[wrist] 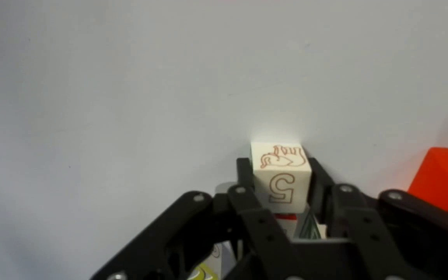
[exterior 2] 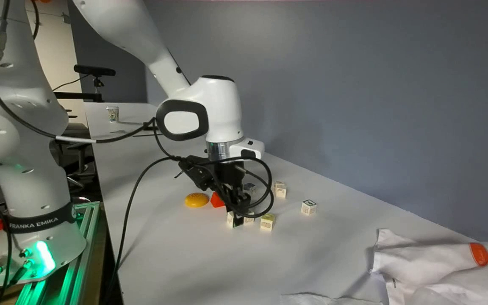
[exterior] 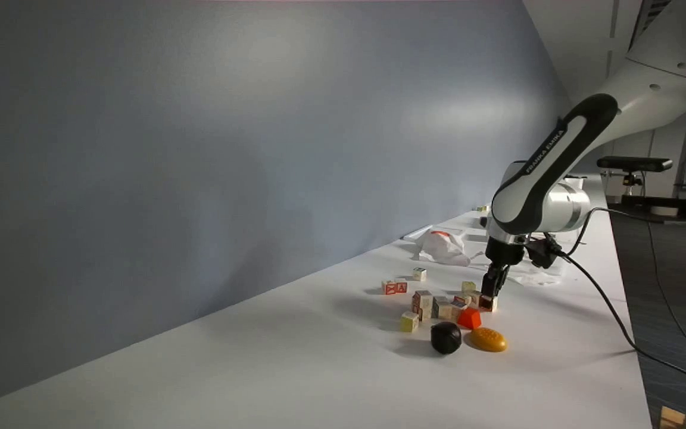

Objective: Pick up the cube with an R on the right and put it on top of the cube with an R on the left

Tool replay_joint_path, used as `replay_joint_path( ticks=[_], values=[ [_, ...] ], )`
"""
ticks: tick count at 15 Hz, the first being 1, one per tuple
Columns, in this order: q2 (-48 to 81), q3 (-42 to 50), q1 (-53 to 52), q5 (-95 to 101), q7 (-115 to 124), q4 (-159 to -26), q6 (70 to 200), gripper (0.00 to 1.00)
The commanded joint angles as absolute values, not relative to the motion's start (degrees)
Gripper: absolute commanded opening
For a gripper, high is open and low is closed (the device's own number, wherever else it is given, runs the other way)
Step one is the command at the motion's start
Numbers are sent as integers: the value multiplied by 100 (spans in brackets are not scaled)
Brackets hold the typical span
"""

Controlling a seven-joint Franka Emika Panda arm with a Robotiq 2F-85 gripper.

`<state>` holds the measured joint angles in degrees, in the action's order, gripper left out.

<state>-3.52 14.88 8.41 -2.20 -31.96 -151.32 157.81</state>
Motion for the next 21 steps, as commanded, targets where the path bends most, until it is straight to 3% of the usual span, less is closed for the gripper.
replay_joint_path(
  ticks=[1, 9, 21],
  values=[
    [-810, 1366, 858, -136, -3180, -15272, 15607, 10],
    [-1981, 1203, 448, 125, -3109, -15076, 14331, 10],
    [-1369, 862, -423, -181, -2975, -14494, 14575, 10]
  ],
)
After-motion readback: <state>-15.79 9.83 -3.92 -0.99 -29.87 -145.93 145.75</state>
